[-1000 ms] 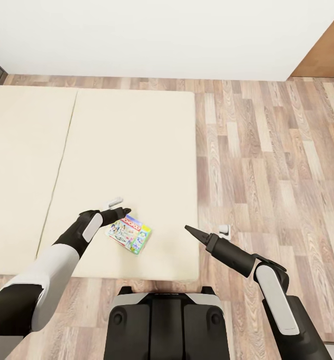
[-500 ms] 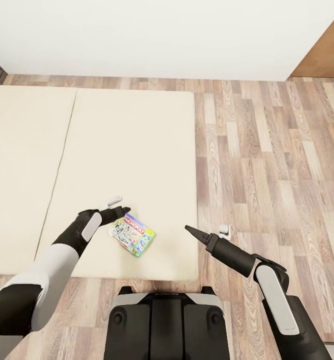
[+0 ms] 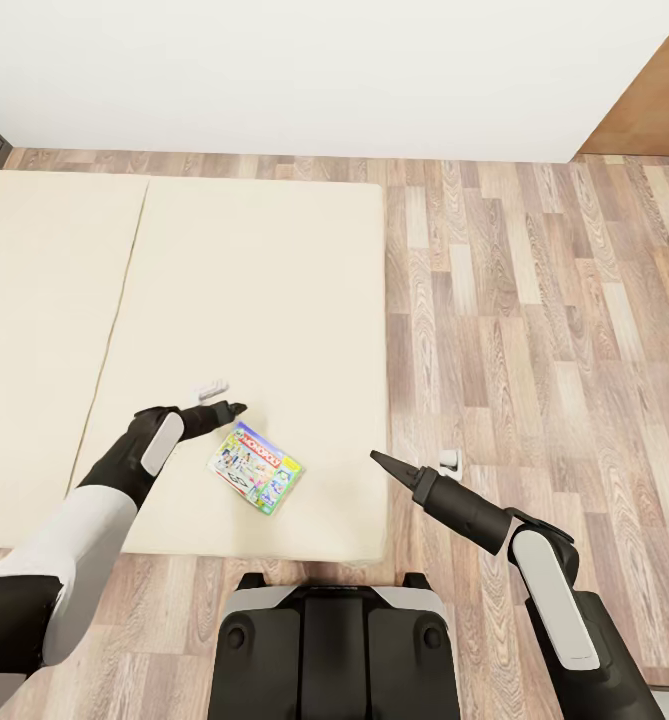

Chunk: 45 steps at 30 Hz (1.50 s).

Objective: Put all the toys in the child's room - the three board games (two on the bed and one on the table), the two jigsaw puzzles on the table, and the tennis ball on the table - inside the toy box on the table in the child's room.

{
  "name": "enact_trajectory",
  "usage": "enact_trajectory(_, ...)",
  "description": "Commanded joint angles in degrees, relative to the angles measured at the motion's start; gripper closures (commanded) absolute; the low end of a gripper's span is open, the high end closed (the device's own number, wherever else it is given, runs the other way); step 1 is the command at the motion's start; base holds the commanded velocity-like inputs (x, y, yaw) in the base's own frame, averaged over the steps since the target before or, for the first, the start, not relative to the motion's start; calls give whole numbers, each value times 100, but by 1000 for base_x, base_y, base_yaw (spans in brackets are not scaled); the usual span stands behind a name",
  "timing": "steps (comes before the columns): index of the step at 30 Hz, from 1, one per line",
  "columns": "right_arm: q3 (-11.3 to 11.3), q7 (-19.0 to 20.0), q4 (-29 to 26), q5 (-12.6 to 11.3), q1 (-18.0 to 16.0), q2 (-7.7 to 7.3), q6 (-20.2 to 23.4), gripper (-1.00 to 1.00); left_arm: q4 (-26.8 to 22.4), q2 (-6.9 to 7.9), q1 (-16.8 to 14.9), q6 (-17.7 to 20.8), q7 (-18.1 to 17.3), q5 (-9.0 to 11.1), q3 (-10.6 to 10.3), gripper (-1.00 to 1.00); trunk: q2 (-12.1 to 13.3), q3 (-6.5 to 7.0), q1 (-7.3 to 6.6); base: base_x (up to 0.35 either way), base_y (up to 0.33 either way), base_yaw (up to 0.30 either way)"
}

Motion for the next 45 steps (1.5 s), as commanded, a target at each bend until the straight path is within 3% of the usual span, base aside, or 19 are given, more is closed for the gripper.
enact_trajectory(1,-3,6,-2,-10,-2,1,28,-100,-142,28,52,85,-8,7,-13,-100,-9,-6,3,0,-8,0)
enact_trajectory(9,-1,6,-2,-8,-4,7,28,-100,-803,98,304,558,-2,19,-3,-100,-9,-6,3,0,-3,0)
enact_trajectory(19,-3,6,5,-2,-4,3,28,-100,-914,87,340,1373,33,-3,67,-100,-9,-6,3,0,0,0)
enact_trajectory(32,-1,13,7,-1,-3,0,28,-100,-687,123,425,1544,202,-26,93,-100,-9,-6,3,0,0,0)
enact_trajectory(45,-3,11,7,-1,-3,-1,32,-100,-665,437,461,1725,444,-38,270,-100,-9,-6,3,0,0,0)
